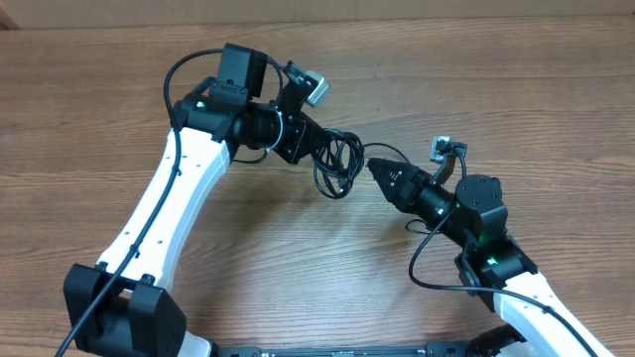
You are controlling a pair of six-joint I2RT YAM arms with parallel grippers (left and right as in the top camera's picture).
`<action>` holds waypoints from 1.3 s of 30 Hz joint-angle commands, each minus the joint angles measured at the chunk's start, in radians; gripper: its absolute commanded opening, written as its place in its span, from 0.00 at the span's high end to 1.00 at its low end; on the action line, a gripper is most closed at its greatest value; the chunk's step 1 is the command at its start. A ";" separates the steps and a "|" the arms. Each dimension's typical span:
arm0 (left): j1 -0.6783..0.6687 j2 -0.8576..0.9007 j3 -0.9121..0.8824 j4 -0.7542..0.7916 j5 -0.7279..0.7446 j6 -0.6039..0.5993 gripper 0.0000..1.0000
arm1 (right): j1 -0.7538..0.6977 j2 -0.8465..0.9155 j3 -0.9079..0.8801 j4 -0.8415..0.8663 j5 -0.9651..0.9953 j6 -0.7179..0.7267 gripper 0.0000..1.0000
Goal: Untangle cables
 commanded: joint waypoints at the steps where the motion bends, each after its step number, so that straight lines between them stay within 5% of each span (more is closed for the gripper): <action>1: -0.007 -0.016 0.027 0.001 0.042 -0.031 0.96 | -0.003 -0.014 0.006 0.009 0.013 -0.008 0.65; 22: -0.007 -0.016 0.027 -0.026 0.039 -0.051 0.96 | -0.003 -0.014 0.006 -0.003 -0.002 -0.008 0.64; 39: -0.028 -0.016 0.027 0.028 0.039 -0.224 0.95 | -0.002 -0.014 0.006 0.005 -0.126 -0.009 0.64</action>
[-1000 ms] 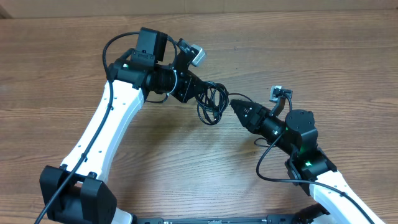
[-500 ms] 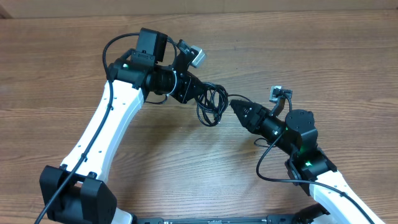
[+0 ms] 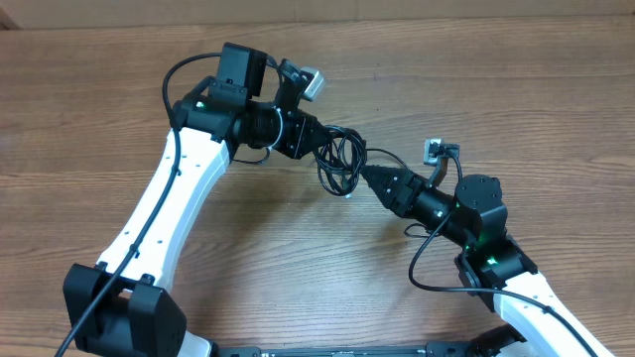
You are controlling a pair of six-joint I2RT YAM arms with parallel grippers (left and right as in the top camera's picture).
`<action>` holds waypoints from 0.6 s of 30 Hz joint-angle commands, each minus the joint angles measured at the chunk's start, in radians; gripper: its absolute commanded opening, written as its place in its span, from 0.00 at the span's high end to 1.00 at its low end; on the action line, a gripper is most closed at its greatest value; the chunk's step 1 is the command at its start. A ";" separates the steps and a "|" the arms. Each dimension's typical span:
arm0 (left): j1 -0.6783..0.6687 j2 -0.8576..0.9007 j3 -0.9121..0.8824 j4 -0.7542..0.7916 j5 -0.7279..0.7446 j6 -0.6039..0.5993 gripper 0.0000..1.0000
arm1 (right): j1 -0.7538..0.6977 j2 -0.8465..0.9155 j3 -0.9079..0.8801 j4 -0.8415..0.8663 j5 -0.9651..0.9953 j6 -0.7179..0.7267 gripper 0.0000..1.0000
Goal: Untangle cables
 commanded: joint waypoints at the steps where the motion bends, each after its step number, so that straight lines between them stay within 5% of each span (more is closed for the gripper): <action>1: -0.030 -0.016 0.027 0.010 0.029 -0.056 0.96 | -0.002 -0.014 0.006 0.008 -0.020 -0.009 0.64; 18: -0.144 -0.016 0.027 0.077 -0.020 -0.067 0.96 | -0.002 -0.014 0.006 0.011 -0.006 -0.008 0.60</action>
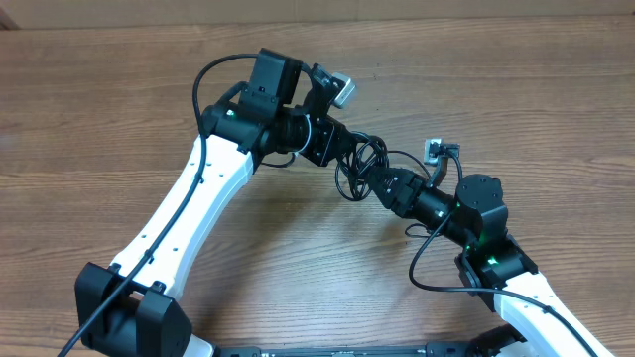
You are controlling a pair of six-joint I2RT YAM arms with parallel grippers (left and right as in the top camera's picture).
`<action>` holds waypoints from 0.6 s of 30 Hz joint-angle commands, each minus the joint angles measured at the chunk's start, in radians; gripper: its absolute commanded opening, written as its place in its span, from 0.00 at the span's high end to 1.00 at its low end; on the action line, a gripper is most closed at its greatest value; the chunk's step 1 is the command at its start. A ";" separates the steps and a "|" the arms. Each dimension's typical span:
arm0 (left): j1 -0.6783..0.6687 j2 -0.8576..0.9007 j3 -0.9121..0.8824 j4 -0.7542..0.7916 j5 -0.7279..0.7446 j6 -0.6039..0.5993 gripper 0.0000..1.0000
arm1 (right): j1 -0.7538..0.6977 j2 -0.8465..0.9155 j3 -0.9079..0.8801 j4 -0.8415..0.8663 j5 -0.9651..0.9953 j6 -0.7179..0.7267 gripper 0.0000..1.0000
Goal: Untangle cables
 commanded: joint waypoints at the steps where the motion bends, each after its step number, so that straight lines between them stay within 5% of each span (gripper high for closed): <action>1: -0.022 -0.016 0.027 0.007 0.046 -0.037 0.96 | 0.000 -0.014 0.007 0.009 0.009 -0.008 0.60; 8: -0.022 -0.016 0.027 0.003 0.059 -0.096 0.96 | 0.000 -0.014 0.007 0.009 0.025 -0.008 0.62; 18: -0.022 -0.016 0.027 -0.011 0.126 -0.095 0.96 | 0.000 -0.014 0.007 0.009 0.040 -0.008 0.86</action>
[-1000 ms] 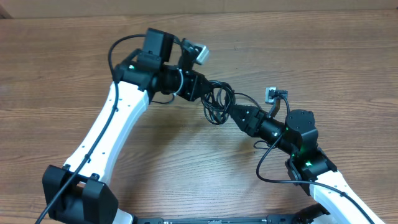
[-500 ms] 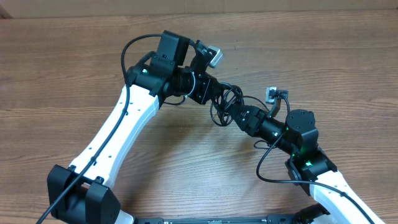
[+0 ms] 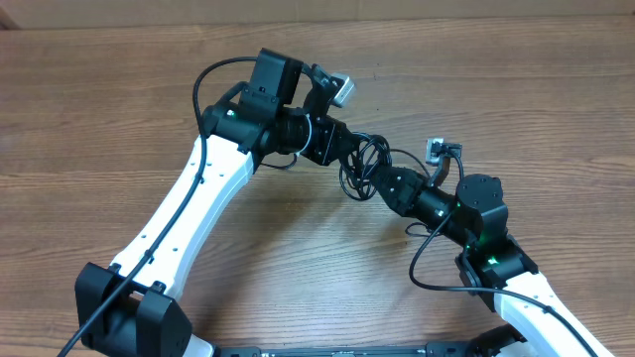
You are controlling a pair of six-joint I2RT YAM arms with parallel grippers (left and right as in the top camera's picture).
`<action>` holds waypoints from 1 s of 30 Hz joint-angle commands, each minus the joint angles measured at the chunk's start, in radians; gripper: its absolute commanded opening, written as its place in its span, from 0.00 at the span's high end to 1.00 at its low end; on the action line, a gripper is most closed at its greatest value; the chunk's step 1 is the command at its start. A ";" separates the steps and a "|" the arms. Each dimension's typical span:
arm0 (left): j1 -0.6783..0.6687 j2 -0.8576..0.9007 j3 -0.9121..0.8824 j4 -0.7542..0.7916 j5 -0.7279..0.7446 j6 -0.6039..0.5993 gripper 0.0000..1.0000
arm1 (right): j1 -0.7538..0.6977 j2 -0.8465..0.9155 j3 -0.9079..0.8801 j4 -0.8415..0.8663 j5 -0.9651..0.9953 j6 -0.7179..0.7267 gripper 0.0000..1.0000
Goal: Untangle cables
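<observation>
A tangle of thin black cable [image 3: 363, 162] hangs in loops between the two arms, above the wooden table [image 3: 119, 119]. My left gripper [image 3: 349, 151] reaches in from the upper left and is shut on the top of the bundle. My right gripper [image 3: 374, 184] points up-left from the lower right, with its tip at the lower right of the loops. The cable hides its jaws, so whether it is open or shut does not show. One strand runs from the bundle right toward the right wrist camera [image 3: 437, 151].
The left arm's white link [image 3: 189, 208] crosses the left half of the table. The right arm's base link [image 3: 536, 297] sits at the lower right. The arms' own black cables loop beside their joints.
Both arms stand where they were. The loops of the bundle have shifted only slightly.
At first my left gripper held the bundle at table centre and the right gripper tip was apart from it on the right. Then the right tip was at the loops. After that the left arm and bundle stood further right, against the right gripper, as now.
</observation>
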 commanded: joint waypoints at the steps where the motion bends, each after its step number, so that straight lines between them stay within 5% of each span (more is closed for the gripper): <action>1: -0.022 -0.016 0.027 -0.010 0.090 -0.028 0.96 | 0.002 -0.014 0.006 0.014 0.012 -0.008 0.87; 4: -0.022 -0.016 0.027 -0.020 0.084 -0.027 0.96 | 0.002 -0.014 0.006 0.014 0.012 -0.008 0.96; 18: -0.010 -0.016 0.027 -0.116 -0.179 -0.017 0.96 | 0.002 -0.014 0.006 0.014 0.014 -0.008 0.96; 23: 0.026 -0.016 0.027 -0.138 -0.168 -0.036 0.96 | 0.002 -0.014 0.006 0.014 0.016 -0.008 0.96; 27: 0.063 -0.016 0.027 -0.132 -0.054 -0.035 0.79 | 0.002 -0.014 0.006 0.014 0.023 -0.009 0.96; 30: 0.103 -0.016 0.027 -0.124 0.067 -0.030 0.57 | 0.002 -0.014 0.006 0.014 0.026 -0.023 0.96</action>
